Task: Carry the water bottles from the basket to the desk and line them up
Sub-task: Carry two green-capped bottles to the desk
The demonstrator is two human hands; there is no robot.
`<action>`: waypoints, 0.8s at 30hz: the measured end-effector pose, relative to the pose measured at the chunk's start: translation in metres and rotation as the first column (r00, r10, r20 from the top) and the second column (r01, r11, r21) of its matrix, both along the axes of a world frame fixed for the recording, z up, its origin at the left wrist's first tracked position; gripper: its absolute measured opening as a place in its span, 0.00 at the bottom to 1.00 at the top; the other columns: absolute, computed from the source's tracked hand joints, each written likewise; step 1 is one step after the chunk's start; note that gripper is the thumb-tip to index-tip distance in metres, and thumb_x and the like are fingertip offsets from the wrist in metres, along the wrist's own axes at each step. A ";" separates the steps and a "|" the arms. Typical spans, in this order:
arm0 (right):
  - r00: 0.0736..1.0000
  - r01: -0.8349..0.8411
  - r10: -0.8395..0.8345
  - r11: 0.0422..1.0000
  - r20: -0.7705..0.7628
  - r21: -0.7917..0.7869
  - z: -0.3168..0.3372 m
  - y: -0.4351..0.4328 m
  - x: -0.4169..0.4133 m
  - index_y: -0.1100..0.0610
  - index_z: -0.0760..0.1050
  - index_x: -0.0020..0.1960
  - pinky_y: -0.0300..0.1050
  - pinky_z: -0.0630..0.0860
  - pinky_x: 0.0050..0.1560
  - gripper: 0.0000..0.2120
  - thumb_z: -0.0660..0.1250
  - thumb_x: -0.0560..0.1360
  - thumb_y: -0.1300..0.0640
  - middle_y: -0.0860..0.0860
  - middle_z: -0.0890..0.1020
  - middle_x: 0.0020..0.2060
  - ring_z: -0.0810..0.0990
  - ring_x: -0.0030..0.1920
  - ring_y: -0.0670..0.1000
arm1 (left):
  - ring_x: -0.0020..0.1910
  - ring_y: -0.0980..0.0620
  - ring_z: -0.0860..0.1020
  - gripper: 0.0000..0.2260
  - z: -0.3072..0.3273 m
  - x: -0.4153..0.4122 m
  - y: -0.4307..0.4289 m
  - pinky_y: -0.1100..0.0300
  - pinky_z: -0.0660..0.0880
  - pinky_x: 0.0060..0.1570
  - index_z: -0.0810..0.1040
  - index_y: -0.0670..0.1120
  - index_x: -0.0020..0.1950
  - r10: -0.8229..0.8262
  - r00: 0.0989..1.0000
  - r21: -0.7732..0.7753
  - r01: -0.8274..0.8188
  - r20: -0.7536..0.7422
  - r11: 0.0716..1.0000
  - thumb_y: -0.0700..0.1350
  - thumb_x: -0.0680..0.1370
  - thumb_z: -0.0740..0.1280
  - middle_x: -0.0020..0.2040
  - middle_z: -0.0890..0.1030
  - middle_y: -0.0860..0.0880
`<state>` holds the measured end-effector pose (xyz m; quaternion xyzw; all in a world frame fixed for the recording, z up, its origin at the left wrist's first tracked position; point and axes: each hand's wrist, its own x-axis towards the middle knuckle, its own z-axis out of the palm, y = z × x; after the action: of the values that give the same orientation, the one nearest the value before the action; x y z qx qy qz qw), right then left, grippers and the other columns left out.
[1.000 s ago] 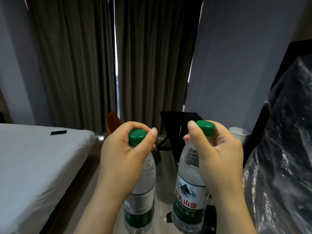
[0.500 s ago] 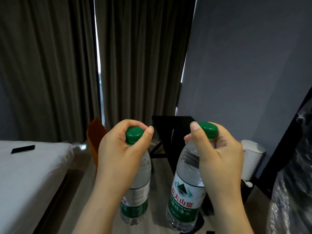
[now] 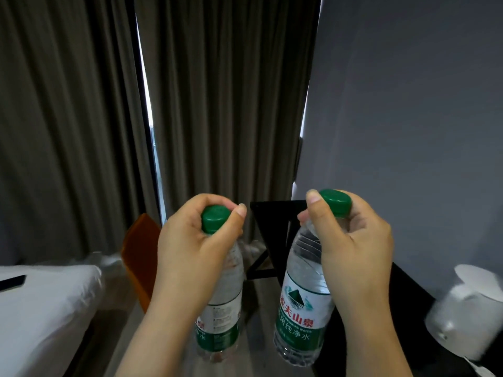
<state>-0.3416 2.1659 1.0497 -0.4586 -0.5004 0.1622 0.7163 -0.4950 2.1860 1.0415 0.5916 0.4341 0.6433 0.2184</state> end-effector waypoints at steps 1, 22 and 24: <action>1.000 -0.006 0.006 1.000 0.004 0.000 0.001 0.017 0.002 0.51 0.78 0.37 0.29 0.73 0.34 0.08 0.69 0.73 0.49 0.49 0.83 0.34 0.80 0.34 0.42 | 0.33 0.57 0.80 0.04 0.001 0.003 0.017 0.54 0.79 0.35 0.79 0.52 0.39 0.001 1.000 0.001 -0.001 0.008 1.000 0.50 0.73 0.70 0.33 0.82 0.52; 0.972 0.228 -0.225 0.973 0.066 -0.043 -0.012 0.354 0.018 0.57 0.78 0.37 0.30 0.74 0.32 0.15 0.67 0.70 0.45 0.50 0.82 0.34 0.79 0.33 0.47 | 0.33 0.51 0.80 0.03 -0.011 0.029 0.396 0.65 0.74 0.31 0.80 0.49 0.40 -0.318 0.946 -0.017 0.320 0.059 0.947 0.46 0.73 0.70 0.33 0.82 0.48; 0.966 0.256 -0.252 0.965 0.063 -0.053 -0.017 0.380 0.022 0.56 0.79 0.38 0.29 0.73 0.33 0.14 0.66 0.69 0.45 0.48 0.82 0.34 0.80 0.34 0.44 | 0.33 0.50 0.80 0.03 -0.015 0.034 0.430 0.63 0.75 0.32 0.80 0.49 0.40 -0.346 0.937 -0.019 0.347 0.052 0.938 0.46 0.73 0.70 0.33 0.82 0.47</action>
<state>-0.3192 2.5455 1.0327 -0.5449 -0.4522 0.0713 0.7026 -0.4611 2.6157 1.0265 0.6399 0.3269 0.6027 0.3470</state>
